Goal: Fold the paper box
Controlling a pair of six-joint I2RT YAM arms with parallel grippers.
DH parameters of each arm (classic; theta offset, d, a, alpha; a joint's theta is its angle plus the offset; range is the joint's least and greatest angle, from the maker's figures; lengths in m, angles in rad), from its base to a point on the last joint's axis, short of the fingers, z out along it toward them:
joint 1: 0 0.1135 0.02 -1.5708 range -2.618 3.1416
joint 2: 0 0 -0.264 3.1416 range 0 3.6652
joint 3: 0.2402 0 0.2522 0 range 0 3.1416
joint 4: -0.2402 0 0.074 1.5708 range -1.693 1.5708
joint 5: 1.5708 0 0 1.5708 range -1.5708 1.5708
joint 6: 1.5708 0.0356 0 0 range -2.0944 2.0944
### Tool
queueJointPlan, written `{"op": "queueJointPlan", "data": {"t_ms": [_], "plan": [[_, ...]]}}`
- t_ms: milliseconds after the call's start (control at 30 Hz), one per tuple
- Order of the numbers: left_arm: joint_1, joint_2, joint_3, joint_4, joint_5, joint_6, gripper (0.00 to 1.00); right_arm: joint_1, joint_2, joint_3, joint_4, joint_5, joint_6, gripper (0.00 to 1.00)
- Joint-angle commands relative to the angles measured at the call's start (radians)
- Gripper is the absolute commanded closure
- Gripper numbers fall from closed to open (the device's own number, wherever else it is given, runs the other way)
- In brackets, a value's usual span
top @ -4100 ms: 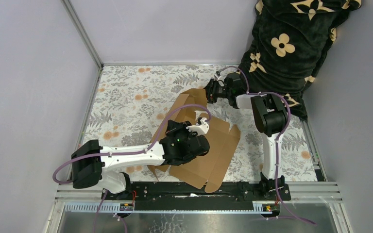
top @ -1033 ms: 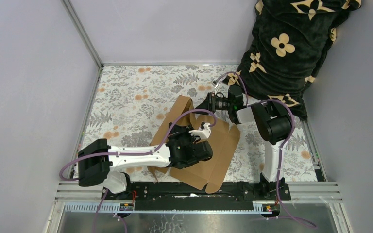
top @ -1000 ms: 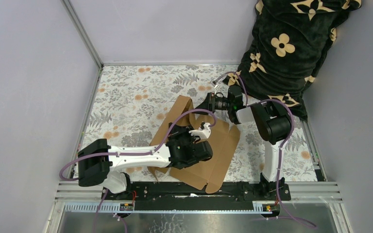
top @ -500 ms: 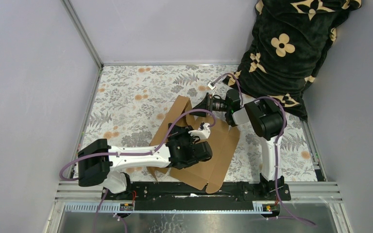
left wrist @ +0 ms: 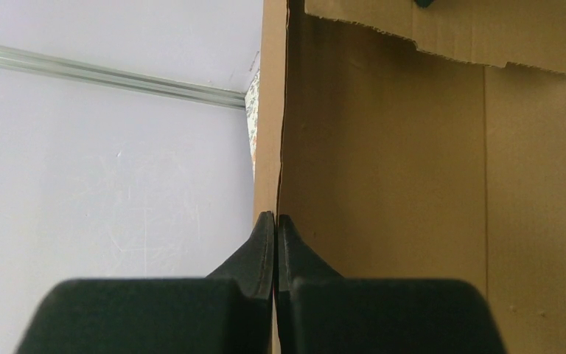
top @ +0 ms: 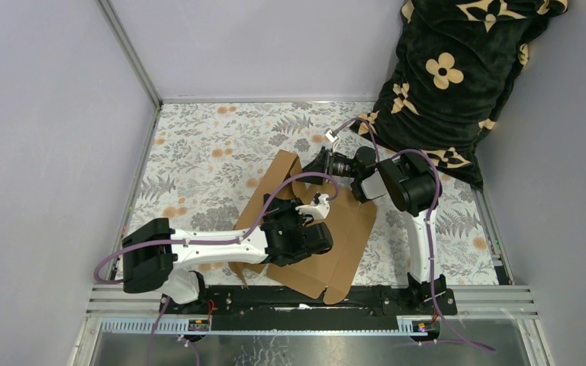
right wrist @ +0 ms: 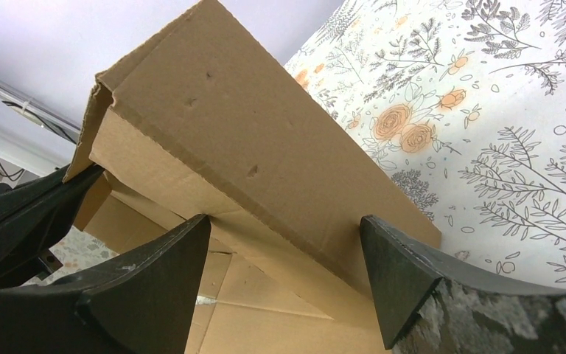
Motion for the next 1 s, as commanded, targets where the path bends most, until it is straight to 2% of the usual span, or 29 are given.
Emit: {"op": "queueJointPlan", "data": {"t_ms": [0, 200, 367, 533, 700, 967], "plan": [[-0.016, 0.019, -0.025, 0.03, 0.138, -0.083, 1.0, 0.032, -0.018, 0.037, 0.068, -0.022, -0.047, 0.18], [-0.016, 0.02, -0.025, 0.032, 0.139, -0.081, 1.0, 0.057, -0.055, 0.042, -0.134, 0.001, -0.216, 0.19], [-0.017, 0.022, -0.023, 0.032, 0.14, -0.079, 1.0, 0.075, -0.089, 0.051, -0.363, 0.067, -0.38, 0.27], [-0.016, 0.026, -0.023, 0.032, 0.141, -0.081, 1.0, 0.077, -0.09, 0.045, -0.387, 0.118, -0.404, 0.42], [-0.016, 0.026, -0.026, 0.032, 0.146, -0.083, 1.0, 0.084, -0.105, 0.015, -0.382, 0.181, -0.43, 0.47], [-0.016, 0.02, -0.027, 0.031, 0.146, -0.086, 1.0, 0.131, -0.163, -0.015, -0.487, 0.358, -0.553, 0.56]]}}
